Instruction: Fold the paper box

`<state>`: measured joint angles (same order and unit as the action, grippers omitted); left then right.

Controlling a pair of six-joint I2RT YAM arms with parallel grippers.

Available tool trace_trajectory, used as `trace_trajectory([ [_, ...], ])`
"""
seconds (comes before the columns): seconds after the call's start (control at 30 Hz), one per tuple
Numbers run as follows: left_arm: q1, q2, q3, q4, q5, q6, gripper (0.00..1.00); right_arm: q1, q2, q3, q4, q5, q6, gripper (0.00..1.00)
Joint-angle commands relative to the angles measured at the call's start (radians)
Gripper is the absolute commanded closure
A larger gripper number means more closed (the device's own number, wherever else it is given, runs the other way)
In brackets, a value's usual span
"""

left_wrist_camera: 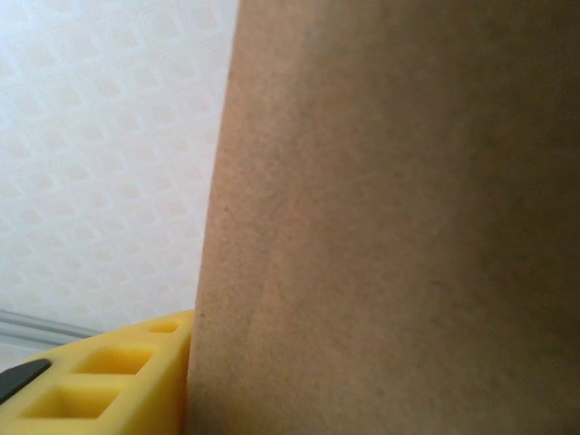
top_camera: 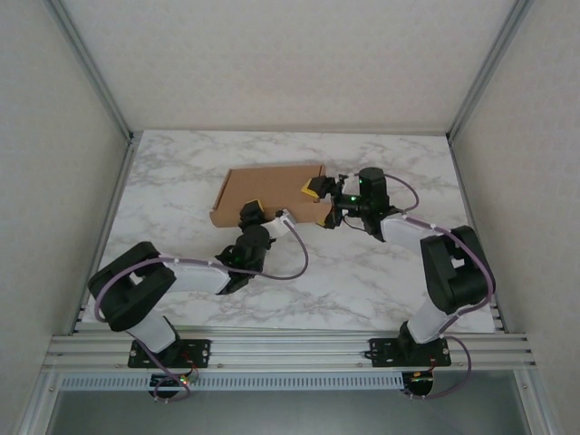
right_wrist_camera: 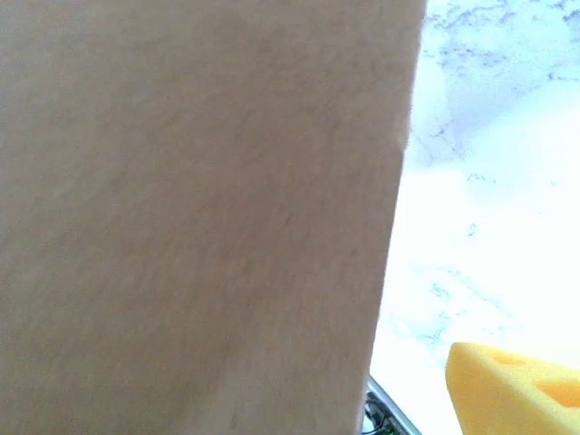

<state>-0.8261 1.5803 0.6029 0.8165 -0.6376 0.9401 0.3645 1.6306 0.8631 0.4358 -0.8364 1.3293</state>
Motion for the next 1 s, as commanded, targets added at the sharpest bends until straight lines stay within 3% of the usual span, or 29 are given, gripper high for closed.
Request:
trace_trajectory([
  [0.0, 0.021, -0.075, 0.071, -0.204, 0.008, -0.124, 0.65, -0.016, -0.080, -0.001, -0.152, 0.039, -0.094, 0.05],
  [0.17, 0.022, -0.176, 0.200, -0.588, 0.078, -0.254, 0.65, -0.081, -0.287, -0.010, -0.509, 0.321, -0.288, 0.01],
  [0.33, 0.018, -0.202, 0.422, -1.056, 0.229, -0.345, 0.63, -0.091, -0.434, 0.036, -0.728, 0.590, -0.505, 0.01],
  [0.47, 0.003, -0.172, 0.590, -1.346, 0.347, -0.399, 0.60, -0.094, -0.424, 0.094, -0.796, 0.600, -0.654, 0.06],
  [0.67, -0.034, -0.120, 0.723, -1.533, 0.361, -0.412, 0.61, -0.094, -0.279, 0.180, -0.805, 0.558, -0.733, 0.17],
  [0.77, -0.060, -0.090, 0.744, -1.585, 0.348, -0.405, 0.62, -0.096, -0.217, 0.229, -0.828, 0.597, -0.751, 0.21],
  [0.87, -0.062, -0.068, 0.749, -1.622, 0.321, -0.407, 0.63, -0.098, -0.280, 0.183, -0.774, 0.669, -0.733, 0.24],
  [0.97, -0.064, -0.068, 0.759, -1.634, 0.296, -0.411, 0.64, -0.101, -0.370, 0.113, -0.758, 0.820, -0.684, 0.24],
])
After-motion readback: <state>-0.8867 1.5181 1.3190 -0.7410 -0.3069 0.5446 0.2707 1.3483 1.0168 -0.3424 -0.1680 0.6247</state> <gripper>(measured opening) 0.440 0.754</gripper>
